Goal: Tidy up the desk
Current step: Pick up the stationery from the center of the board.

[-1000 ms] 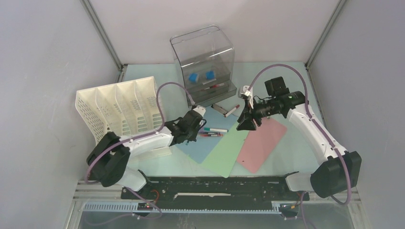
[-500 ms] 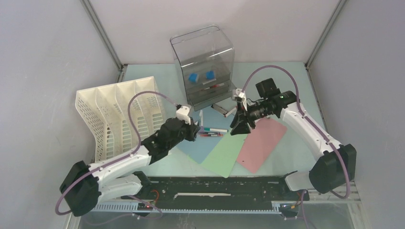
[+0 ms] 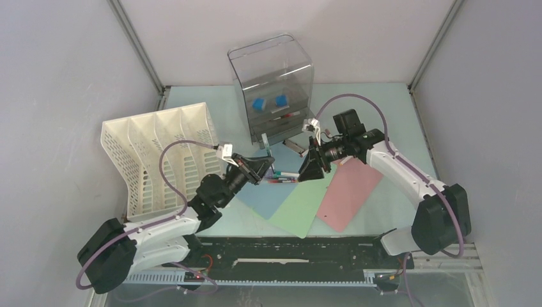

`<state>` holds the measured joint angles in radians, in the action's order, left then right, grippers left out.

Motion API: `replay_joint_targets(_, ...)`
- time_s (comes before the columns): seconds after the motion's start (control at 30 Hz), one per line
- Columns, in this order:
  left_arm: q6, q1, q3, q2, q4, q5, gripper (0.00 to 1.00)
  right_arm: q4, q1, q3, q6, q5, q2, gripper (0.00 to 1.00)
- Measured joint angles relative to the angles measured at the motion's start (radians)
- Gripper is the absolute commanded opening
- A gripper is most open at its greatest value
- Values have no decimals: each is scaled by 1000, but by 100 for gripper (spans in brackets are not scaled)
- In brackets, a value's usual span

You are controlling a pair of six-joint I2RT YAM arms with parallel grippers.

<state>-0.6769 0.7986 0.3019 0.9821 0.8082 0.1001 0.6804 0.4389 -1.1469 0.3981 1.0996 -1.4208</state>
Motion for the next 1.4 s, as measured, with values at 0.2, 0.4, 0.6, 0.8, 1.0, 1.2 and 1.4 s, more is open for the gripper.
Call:
replay_joint_targets(0.2,-93,32,-10,73,177,21,0,-180,3,62,-228,-11,0,53)
replay_joint_targets(0.4,-144,65,-7,154,284,42,0,-279,21,62,-346,-21,0,53)
replay_joint_targets(0.6,-185,92,18,238,346,47,0,-330,42,72,-407,-28,0,51)
replay_joint_targets(0.8,-206,121,55,297,393,47,0,-342,48,73,-431,-49,0,37)
replay_joint_targets(1.0,-212,128,74,335,401,54,1,-343,48,73,-453,-50,0,12)
replay_joint_targets(1.2,-213,128,74,342,409,55,13,-341,49,73,-453,-54,0,0)
replay_joint_targets(1.4,-203,130,74,336,405,55,42,-340,53,73,-434,-63,0,0)
